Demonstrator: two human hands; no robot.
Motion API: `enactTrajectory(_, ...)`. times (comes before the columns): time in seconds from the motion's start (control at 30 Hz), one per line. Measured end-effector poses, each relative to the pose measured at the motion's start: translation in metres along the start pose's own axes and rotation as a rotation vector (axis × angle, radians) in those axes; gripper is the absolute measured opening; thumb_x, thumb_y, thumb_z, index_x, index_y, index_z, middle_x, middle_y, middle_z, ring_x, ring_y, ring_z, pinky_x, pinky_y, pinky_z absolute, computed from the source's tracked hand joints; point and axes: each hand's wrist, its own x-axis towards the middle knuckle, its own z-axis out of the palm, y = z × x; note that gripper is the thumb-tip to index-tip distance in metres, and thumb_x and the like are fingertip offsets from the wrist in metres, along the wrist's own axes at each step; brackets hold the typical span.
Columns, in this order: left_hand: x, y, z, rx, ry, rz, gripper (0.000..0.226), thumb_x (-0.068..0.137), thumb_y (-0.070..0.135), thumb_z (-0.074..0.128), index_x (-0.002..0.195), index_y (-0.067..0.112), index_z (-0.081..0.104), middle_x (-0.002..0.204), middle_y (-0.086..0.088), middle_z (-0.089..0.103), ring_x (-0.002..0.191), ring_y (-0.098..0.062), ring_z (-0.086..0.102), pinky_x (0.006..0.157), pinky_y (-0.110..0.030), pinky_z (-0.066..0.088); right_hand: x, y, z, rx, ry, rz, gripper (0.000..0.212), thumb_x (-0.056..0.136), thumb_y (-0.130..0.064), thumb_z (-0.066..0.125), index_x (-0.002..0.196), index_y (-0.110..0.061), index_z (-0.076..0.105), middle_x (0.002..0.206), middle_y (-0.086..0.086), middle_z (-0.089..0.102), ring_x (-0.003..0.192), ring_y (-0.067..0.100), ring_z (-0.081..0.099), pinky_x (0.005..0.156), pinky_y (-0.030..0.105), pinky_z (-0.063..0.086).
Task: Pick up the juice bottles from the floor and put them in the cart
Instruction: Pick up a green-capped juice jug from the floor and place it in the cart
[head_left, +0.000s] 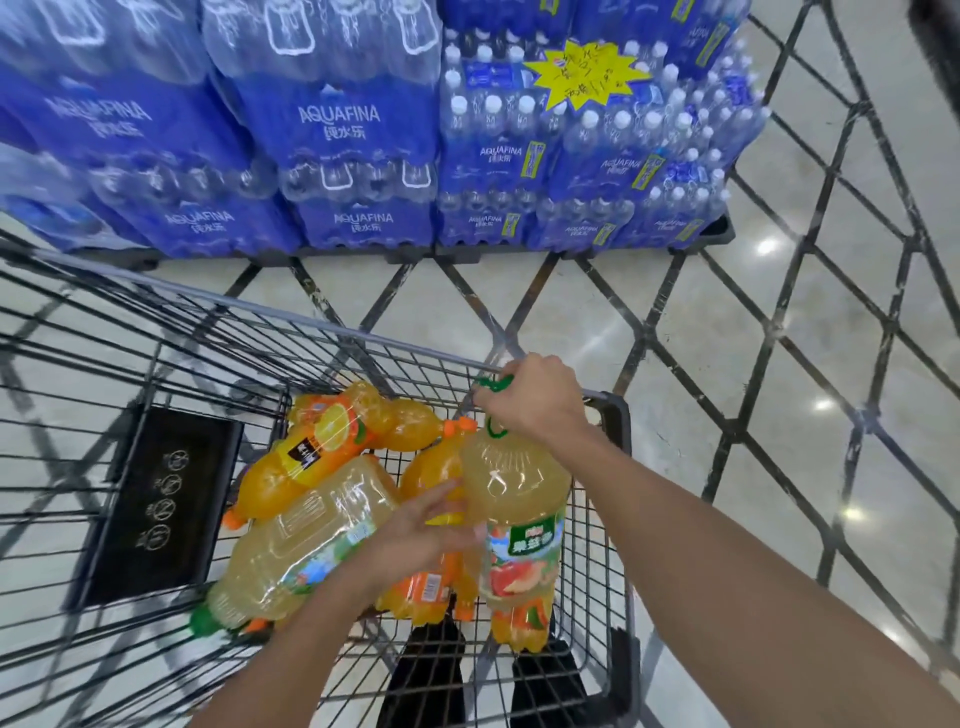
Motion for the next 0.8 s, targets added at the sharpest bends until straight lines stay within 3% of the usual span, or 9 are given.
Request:
enactTrajectory(0.07, -0.002, 0.000, 0.007, -0.015, -0.014, -0.012, 0.080, 0.074, 0.039, 0.084, 0.142, 0.039, 0.042, 0.129, 0.009, 0.059, 0.102, -0.010, 0.069, 0.077, -0.031, 0.060, -0.001, 0.019, -0.001, 0.053, -0.019, 0.097, 0.034, 0.077, -0.046, 0.074, 0.084, -0.013, 0.077, 0.067, 0.000, 0.060, 0.076, 0.024, 0.064, 0.070, 0.035, 0.059)
enactTrajectory(0.17, -0.004, -0.009, 0.005, 0.029, -0.028, -0.028, 0.092, 0.060, 0.055, 0.087, 0.140, 0.031, 0.049, 0.116, 0.005, 0.068, 0.093, -0.016, 0.073, 0.085, -0.039, 0.060, -0.004, 0.045, 0.010, 0.117, -0.117, 0.185, 0.038, 0.075, -0.044, 0.074, 0.069, -0.006, 0.072, 0.064, 0.006, 0.067, 0.068, 0.021, 0.065, 0.061, 0.033, 0.053)
enactTrajectory(0.27, -0.008, -0.018, 0.010, 0.206, -0.073, -0.058, 0.089, 0.062, 0.056, 0.085, 0.140, 0.031, 0.049, 0.114, 0.013, 0.063, 0.095, -0.002, 0.067, 0.082, -0.021, 0.055, -0.012, 0.057, 0.051, 0.104, -0.230, 0.216, 0.038, 0.072, -0.048, 0.074, 0.064, -0.012, 0.066, 0.061, 0.002, 0.062, 0.066, 0.020, 0.062, 0.052, 0.028, 0.043)
enactTrajectory(0.33, -0.016, -0.016, 0.017, 0.286, -0.075, -0.004, 0.067, 0.076, 0.045, 0.081, 0.134, 0.036, 0.048, 0.118, 0.020, 0.056, 0.091, 0.012, 0.061, 0.073, -0.005, 0.046, -0.012, 0.060, 0.072, 0.173, -0.248, 0.238, 0.033, 0.074, -0.046, 0.074, 0.076, -0.013, 0.071, 0.069, 0.001, 0.063, 0.073, 0.022, 0.062, 0.057, 0.029, 0.043)
enactTrajectory(0.37, -0.017, -0.019, 0.017, 0.339, -0.061, 0.047, 0.072, 0.074, 0.053, 0.079, 0.136, 0.039, 0.044, 0.125, 0.021, 0.052, 0.099, 0.014, 0.057, 0.080, -0.004, 0.043, -0.010, 0.062, 0.077, 0.233, -0.250, 0.256, 0.033, 0.077, -0.045, 0.076, 0.085, -0.013, 0.072, 0.078, 0.003, 0.065, 0.079, 0.022, 0.062, 0.061, 0.030, 0.044)
enactTrajectory(0.47, -0.019, -0.018, 0.010, 0.595, 0.043, 0.269, 0.074, 0.076, 0.066, 0.067, 0.141, 0.053, 0.034, 0.146, 0.024, 0.040, 0.135, -0.001, 0.039, 0.106, -0.018, 0.032, -0.015, 0.073, 0.075, 0.353, -0.269, 0.278, 0.058, 0.085, -0.052, 0.075, 0.125, -0.011, 0.063, 0.119, 0.012, 0.066, 0.112, 0.028, 0.061, 0.085, 0.033, 0.048)
enactTrajectory(0.57, -0.020, 0.008, 0.003, 0.805, 0.216, 0.456, 0.070, 0.086, 0.057, 0.061, 0.148, 0.047, 0.030, 0.149, 0.024, 0.036, 0.138, 0.001, 0.031, 0.108, -0.020, 0.027, -0.029, 0.087, 0.059, 0.289, -0.246, 0.212, 0.075, 0.090, -0.056, 0.068, 0.149, -0.017, 0.046, 0.150, 0.011, 0.051, 0.135, 0.030, 0.051, 0.104, 0.034, 0.043)
enactTrajectory(0.67, -0.018, 0.051, -0.004, 0.931, 0.341, 0.572, 0.071, 0.086, 0.058, 0.056, 0.150, 0.038, 0.035, 0.152, 0.009, 0.042, 0.141, -0.010, 0.033, 0.110, -0.027, 0.029, -0.046, 0.091, 0.032, 0.219, -0.174, 0.143, 0.072, 0.091, -0.058, 0.064, 0.151, -0.022, 0.046, 0.154, 0.005, 0.049, 0.140, 0.026, 0.046, 0.112, 0.036, 0.040)
enactTrajectory(0.8, -0.021, 0.110, -0.007, 1.063, 0.412, 0.625, 0.074, 0.083, 0.067, 0.047, 0.150, 0.039, 0.035, 0.153, 0.006, 0.043, 0.142, -0.017, 0.035, 0.113, -0.040, 0.032, -0.082, 0.092, -0.009, 0.201, -0.082, 0.089, 0.072, 0.090, -0.064, 0.061, 0.151, -0.028, 0.046, 0.151, 0.001, 0.053, 0.136, 0.022, 0.051, 0.109, 0.036, 0.042)
